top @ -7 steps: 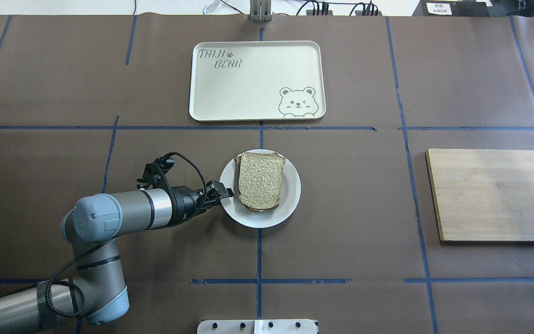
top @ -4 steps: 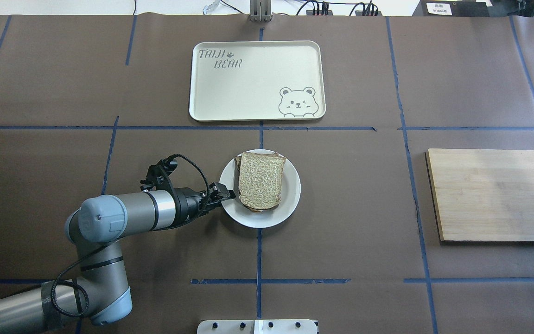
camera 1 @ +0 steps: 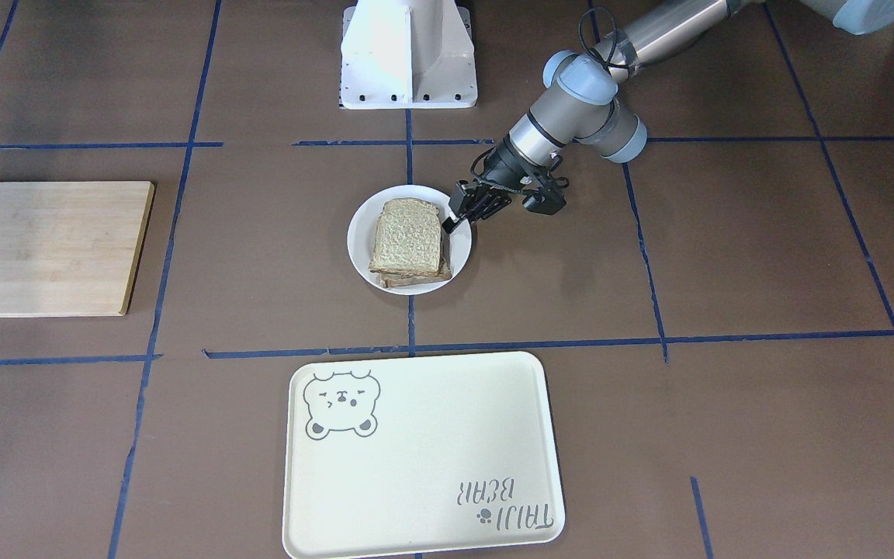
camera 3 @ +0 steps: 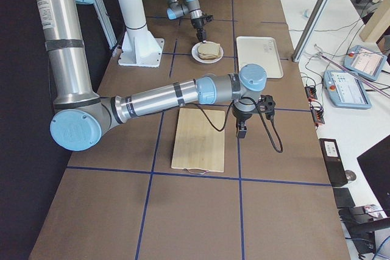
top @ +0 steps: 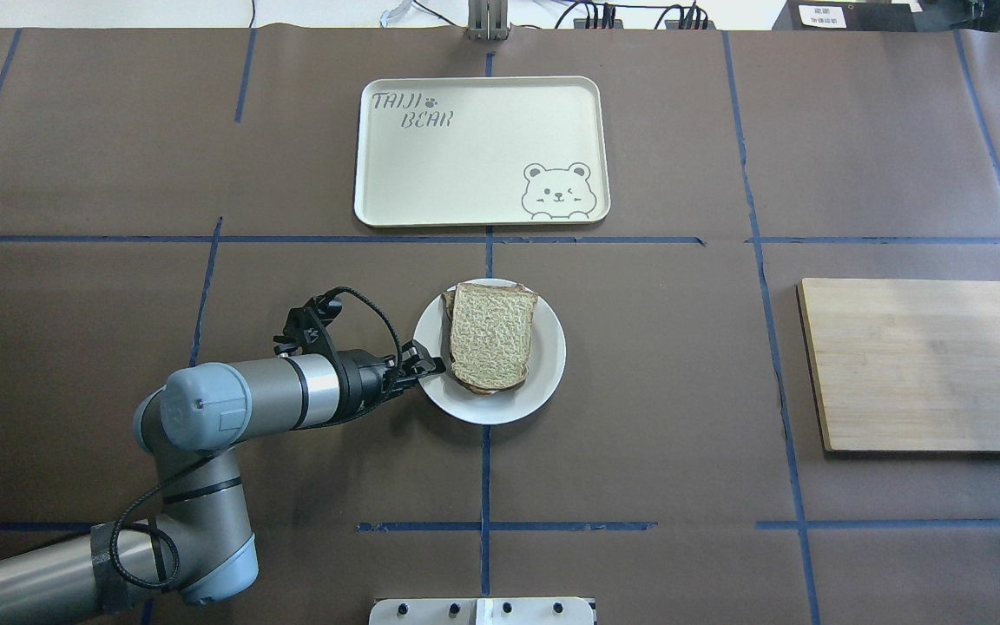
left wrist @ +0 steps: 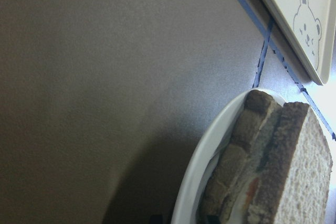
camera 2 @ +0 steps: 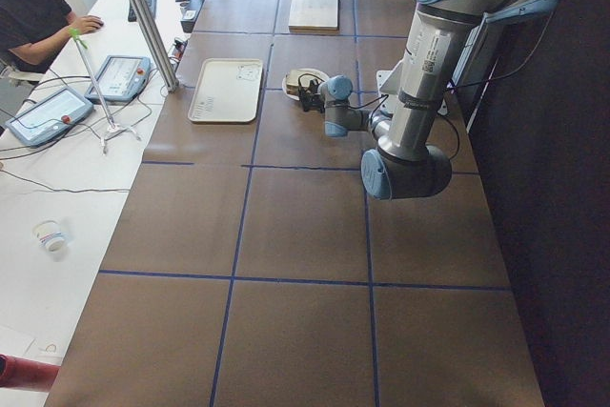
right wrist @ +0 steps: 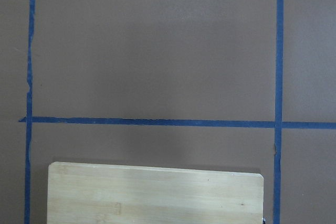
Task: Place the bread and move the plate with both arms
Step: 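Slide the plate with the left gripper onto the white bear tray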
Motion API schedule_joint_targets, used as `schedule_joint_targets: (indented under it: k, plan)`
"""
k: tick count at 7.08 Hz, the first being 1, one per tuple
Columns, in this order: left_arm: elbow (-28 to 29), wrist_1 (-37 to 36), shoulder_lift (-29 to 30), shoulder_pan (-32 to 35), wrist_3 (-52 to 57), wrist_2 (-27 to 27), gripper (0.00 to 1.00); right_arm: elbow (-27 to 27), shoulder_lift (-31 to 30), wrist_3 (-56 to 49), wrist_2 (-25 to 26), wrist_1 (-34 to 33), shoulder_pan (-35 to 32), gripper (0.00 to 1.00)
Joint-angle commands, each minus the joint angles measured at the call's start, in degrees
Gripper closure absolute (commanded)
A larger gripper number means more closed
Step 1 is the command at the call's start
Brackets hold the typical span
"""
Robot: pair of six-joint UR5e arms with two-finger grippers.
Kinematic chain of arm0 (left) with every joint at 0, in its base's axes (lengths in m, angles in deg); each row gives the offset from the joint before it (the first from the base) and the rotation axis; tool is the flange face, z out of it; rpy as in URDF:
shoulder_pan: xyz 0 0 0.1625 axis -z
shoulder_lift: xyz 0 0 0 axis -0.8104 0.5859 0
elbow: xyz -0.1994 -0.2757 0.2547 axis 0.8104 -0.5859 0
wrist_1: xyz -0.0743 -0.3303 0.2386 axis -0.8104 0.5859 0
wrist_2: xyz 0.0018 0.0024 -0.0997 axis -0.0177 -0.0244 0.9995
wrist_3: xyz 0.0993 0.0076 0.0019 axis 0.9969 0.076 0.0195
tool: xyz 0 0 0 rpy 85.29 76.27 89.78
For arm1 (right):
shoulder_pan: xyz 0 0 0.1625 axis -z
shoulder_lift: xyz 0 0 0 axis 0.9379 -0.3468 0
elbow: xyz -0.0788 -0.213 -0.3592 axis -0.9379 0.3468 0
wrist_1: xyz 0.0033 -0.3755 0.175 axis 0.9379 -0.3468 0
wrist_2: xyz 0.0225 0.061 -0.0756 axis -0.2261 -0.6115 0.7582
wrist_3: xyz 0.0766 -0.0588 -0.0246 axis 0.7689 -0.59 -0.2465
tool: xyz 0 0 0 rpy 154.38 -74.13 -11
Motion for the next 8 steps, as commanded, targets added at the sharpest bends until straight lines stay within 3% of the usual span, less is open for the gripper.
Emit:
schedule_joint_targets:
  k: [1, 4, 8]
  plan:
    - [-0.83, 0.19, -0.04, 0.09, -0.21, 0.16, 1.0, 0.0, -0.25, 0.0, -0.16, -0.01, 0.03, 0.0]
    - [-3.65, 1.33, 0.13, 1.22, -4.75, 0.16, 1.0, -0.09, -0.34, -0.26, -0.16, 0.08, -0.06, 0.0]
    - [-2.34, 3.62, 4.16, 7.01, -10.31, -0.19, 1.0, -0.53, -0.69, -0.97, -0.16, 0.17, -0.15, 0.0]
